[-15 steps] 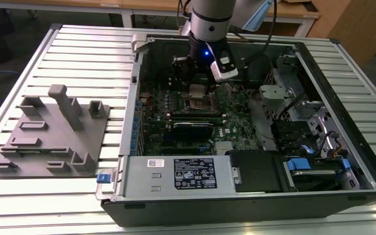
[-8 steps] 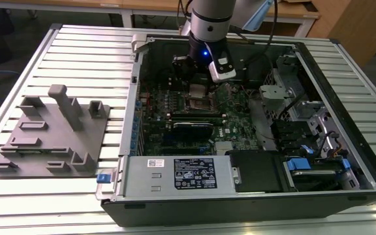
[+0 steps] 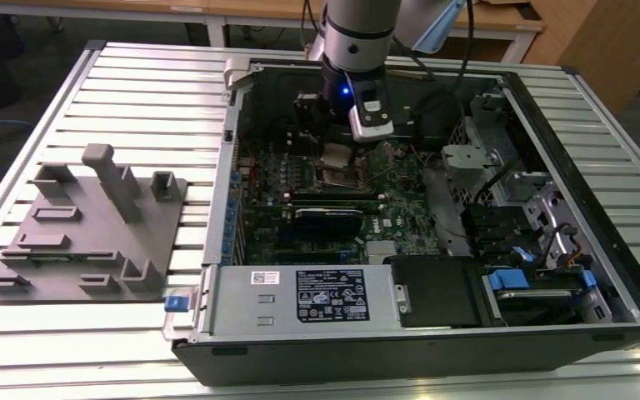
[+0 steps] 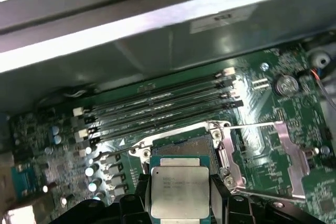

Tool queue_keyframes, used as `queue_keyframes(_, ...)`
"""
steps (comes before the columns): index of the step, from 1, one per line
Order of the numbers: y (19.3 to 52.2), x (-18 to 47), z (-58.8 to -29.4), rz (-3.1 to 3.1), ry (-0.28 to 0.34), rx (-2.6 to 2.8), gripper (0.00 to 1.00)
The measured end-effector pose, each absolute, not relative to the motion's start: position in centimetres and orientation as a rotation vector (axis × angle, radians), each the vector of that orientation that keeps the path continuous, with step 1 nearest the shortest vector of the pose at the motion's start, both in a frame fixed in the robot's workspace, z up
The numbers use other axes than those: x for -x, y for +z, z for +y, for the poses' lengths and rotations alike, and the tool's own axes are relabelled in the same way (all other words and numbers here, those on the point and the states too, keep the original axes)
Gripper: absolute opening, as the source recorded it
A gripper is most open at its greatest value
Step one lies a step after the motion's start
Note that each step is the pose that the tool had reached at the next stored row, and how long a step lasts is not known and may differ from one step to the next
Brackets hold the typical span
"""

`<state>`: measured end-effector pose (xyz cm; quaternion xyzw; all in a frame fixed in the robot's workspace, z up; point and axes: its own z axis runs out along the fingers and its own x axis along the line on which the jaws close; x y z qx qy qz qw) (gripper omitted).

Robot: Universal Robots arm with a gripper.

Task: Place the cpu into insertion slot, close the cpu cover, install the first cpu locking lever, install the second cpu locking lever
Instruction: 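Place the cpu into insertion slot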

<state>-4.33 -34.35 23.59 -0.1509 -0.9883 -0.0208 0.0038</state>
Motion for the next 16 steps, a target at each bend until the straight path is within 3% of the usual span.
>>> queue_keyframes(16, 23.45, 4.33, -34.35, -3.057, -0.066, 0.702, 0.54)
